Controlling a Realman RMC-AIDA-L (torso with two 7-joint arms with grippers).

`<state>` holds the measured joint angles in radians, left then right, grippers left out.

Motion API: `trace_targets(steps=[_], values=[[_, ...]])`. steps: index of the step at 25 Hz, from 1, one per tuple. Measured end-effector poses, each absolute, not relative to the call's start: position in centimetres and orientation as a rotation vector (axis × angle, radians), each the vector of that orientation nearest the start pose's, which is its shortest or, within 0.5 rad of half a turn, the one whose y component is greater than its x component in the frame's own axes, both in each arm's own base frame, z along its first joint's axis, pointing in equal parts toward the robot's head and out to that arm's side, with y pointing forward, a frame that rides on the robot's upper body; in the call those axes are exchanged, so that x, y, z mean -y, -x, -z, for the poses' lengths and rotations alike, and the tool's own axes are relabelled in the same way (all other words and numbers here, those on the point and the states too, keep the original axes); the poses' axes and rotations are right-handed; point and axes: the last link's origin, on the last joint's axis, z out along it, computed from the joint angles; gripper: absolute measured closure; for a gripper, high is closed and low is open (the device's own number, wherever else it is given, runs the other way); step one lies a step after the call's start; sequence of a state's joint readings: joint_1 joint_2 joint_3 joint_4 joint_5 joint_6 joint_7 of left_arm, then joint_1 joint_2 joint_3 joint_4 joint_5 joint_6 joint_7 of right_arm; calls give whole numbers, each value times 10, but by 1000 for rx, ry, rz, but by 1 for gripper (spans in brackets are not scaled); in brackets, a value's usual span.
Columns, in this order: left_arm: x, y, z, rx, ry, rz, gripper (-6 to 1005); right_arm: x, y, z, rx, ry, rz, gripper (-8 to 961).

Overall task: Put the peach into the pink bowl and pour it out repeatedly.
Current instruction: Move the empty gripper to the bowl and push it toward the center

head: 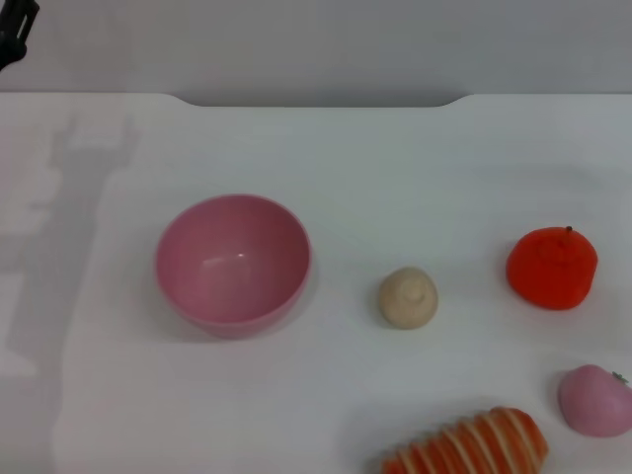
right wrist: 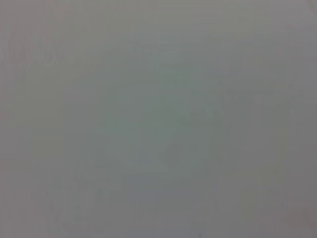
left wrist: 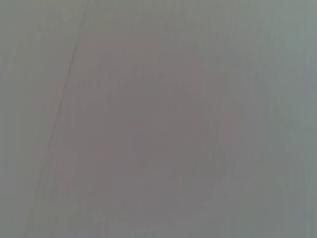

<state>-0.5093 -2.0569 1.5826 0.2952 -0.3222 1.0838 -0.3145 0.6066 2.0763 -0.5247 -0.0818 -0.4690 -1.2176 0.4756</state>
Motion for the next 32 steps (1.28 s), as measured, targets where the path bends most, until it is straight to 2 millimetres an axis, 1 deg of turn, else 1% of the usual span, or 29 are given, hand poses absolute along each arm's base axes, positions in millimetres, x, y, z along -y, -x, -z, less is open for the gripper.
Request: trace_targets(steps=[7, 13, 20, 23, 25, 26, 28, 32], values=[[-376, 305, -38, 649, 1404, 992, 183, -374, -335, -76, -672, 1113, -998, 428], [-369, 305, -35, 646, 1424, 1013, 186, -371, -339, -75, -678, 1109, -985, 428], [-373, 303, -34, 659, 1436, 1017, 190, -374, -334, -72, -669, 1145, -978, 429], [-379, 301, -38, 716, 1422, 1068, 192, -375, -337, -70, -693, 1150, -960, 429], [-381, 299, -41, 731, 1419, 1094, 193, -376, -337, -68, -699, 1158, -954, 429], [-386, 292, -46, 724, 1429, 1134, 194, -377, -337, -68, -699, 1162, -952, 430], [-389, 287, -50, 709, 1444, 1153, 195, -377, -336, -68, -696, 1170, -950, 430], [-397, 265, -61, 674, 1534, 1240, 197, -377, -338, -66, -701, 1175, -943, 430]])
